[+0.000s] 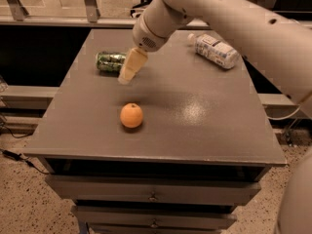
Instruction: Pick green can
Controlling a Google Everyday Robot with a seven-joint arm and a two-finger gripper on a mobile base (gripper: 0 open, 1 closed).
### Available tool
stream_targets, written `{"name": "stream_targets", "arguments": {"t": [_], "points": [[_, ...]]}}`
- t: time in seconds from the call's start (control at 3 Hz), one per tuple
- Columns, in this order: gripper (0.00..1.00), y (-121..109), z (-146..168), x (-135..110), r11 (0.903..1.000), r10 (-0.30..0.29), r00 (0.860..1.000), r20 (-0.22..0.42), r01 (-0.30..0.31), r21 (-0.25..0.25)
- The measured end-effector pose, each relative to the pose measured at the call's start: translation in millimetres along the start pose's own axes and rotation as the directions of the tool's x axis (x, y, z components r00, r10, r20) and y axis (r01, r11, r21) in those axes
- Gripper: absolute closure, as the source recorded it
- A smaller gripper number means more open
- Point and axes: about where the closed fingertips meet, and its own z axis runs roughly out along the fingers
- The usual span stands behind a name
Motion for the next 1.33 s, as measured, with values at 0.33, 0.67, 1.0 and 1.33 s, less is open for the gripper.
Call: {"name": "stream_targets", "arguments": {"t": [0.33,0.67,1.0,1.33], "points": [[0.0,-22,45,-21,0.9982,0.059,0.997,0.055,-0.059,-0.011],[0.0,-31,63,-28,0.9965,0.083,0.994,0.068,-0.082,-0.015],[0.0,-32,82,-29,0.9966,0.081,0.997,0.016,-0.081,-0.014],[0.0,-31,97,-25,0.9984,0.055,0.997,-0.059,-0.056,-0.01]]}}
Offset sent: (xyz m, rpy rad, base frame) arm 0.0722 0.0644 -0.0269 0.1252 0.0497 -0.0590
